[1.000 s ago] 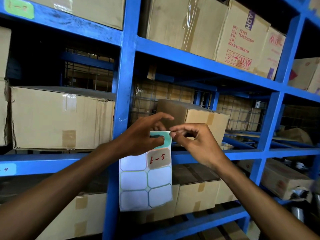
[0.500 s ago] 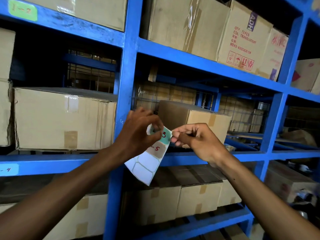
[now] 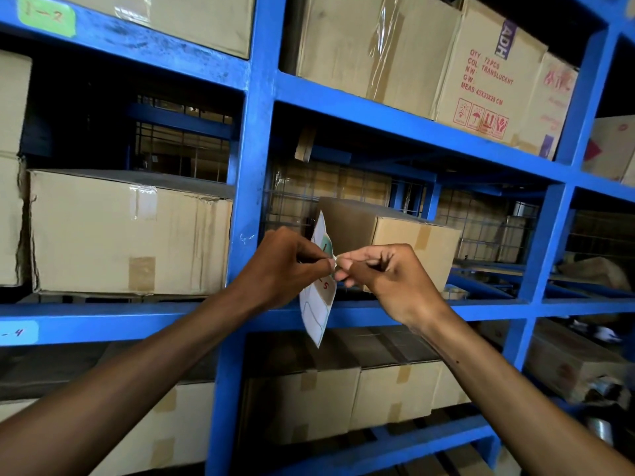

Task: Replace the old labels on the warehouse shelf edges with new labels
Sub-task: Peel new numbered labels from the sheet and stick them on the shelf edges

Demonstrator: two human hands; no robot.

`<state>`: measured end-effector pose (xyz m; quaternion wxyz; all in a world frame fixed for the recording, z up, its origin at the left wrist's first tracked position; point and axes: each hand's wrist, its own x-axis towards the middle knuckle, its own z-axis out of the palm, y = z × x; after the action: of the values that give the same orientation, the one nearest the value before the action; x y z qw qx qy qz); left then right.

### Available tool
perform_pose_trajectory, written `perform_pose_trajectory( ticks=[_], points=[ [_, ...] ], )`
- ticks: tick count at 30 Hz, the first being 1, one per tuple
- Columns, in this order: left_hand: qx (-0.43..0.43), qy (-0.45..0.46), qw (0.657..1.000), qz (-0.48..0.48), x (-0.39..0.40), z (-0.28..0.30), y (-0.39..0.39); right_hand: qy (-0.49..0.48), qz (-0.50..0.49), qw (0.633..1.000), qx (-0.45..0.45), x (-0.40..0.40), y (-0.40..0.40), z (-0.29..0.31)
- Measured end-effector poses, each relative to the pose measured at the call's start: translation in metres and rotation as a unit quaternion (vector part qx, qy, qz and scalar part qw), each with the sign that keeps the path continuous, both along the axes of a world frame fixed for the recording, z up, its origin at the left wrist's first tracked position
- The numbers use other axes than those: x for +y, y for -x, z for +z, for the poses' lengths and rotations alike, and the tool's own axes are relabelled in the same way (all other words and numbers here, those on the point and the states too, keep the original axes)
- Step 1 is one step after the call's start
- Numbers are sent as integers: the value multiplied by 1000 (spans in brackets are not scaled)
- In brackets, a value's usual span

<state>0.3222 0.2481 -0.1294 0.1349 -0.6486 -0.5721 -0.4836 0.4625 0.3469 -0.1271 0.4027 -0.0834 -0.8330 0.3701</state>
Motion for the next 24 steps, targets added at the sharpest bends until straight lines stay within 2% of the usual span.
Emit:
perform_pose_trajectory(
  ticks=[4,8,13,20,22,24],
  points=[
    [36,9,999,11,1,-1,0,-47,-26,998,-15,-3,1,-3],
    [37,5,999,18,2,-3,1,-83,-47,995,-21,-4,3,-5],
    [-16,-5,1000,11,4,-5,4,-61,-35,997,-29,-1,4,-4],
    [-101,26,995,-4,7,-7,14,-28,-36,999,-30,10,4,-2],
    [-95,5,995,-5,6,-7,16,-13,-18,999,-26,12,2,-1],
    [-38,-2,999,2,6,-5,20,-5,5,999,-32,15,0,2]
  ],
)
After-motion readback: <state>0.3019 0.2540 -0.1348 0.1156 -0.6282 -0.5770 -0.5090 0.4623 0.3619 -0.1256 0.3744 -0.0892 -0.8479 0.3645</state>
